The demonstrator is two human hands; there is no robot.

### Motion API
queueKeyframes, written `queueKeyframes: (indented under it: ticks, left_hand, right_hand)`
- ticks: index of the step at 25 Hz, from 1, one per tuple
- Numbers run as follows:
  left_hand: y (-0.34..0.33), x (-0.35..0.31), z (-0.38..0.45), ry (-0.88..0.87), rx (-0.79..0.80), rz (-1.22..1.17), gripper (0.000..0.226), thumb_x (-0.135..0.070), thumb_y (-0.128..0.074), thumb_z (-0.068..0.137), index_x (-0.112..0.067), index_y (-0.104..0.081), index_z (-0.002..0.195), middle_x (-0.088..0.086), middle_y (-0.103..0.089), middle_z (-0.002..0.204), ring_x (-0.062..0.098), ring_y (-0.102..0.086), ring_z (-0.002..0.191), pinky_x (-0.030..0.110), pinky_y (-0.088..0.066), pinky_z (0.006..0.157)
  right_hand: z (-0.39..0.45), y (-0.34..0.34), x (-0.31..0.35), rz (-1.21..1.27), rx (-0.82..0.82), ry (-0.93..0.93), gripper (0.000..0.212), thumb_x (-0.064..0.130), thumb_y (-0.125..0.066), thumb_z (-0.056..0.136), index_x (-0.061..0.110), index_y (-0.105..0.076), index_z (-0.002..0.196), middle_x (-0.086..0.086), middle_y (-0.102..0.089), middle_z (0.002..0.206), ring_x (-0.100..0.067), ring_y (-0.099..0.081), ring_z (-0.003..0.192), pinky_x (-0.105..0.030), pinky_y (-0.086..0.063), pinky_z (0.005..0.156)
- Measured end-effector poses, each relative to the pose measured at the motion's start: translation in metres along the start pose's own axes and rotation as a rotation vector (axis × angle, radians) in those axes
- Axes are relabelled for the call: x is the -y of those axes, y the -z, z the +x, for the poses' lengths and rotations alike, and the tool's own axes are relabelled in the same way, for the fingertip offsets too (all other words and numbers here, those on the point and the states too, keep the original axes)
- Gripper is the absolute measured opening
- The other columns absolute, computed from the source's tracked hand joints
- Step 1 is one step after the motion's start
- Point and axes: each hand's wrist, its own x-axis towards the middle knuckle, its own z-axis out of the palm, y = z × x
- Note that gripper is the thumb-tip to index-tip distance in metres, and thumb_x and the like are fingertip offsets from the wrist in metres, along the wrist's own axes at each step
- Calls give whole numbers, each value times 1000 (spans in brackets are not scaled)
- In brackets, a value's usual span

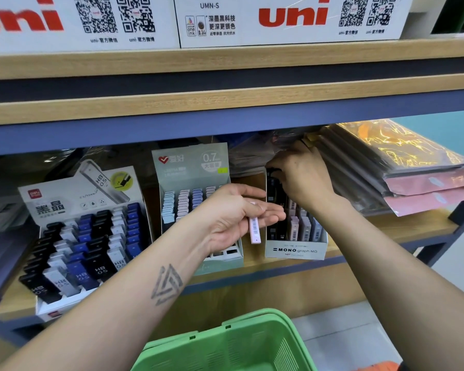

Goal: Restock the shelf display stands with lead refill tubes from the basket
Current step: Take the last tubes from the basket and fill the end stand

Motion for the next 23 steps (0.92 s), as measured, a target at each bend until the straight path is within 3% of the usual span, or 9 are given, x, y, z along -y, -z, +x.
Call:
queueKeyframes:
  ticks: [4, 14, 20, 23]
  left_hand:
    - [2, 0, 1, -1, 0, 0, 36, 26, -41, 91, 9, -46, 123, 39, -66, 106, 41, -72, 93, 39, -59, 86]
    - [5, 0, 2, 7, -13, -9, 38, 25, -41, 91, 9, -45, 125, 39, -66, 106, 41, -72, 94, 39, -59, 86]
    - [5, 0, 2, -2, -24, -36, 38, 24, -41, 92, 10, -44, 127, 39, -66, 107, 40, -72, 90, 38, -61, 83]
    - [5, -1, 2, -6, -24, -53, 37, 23, -41, 92, 10, -45, 127, 40, -65, 107, 40, -73, 88, 38, -60, 84]
  right_hand:
    - [4, 0, 6, -21, 5, -11, 23, 2, -79, 74, 19, -79, 90, -7, -74, 100, -33, -59, 113, -45, -47, 91]
    - [9, -3, 7, -15, 60, -1, 12, 8, -74, 83, 18, -75, 88, -6, -71, 102, -29, -60, 109, -44, -43, 99]
    - [11, -8, 4, 146, 20, -46, 13, 1, -73, 84, 12, -76, 89, -6, -73, 93, -28, -67, 90, -43, -55, 84]
    - [11, -11, 10, 121, 36, -20, 16, -4, -69, 84, 10, -75, 90, -9, -72, 91, -29, -67, 86, -36, -56, 76]
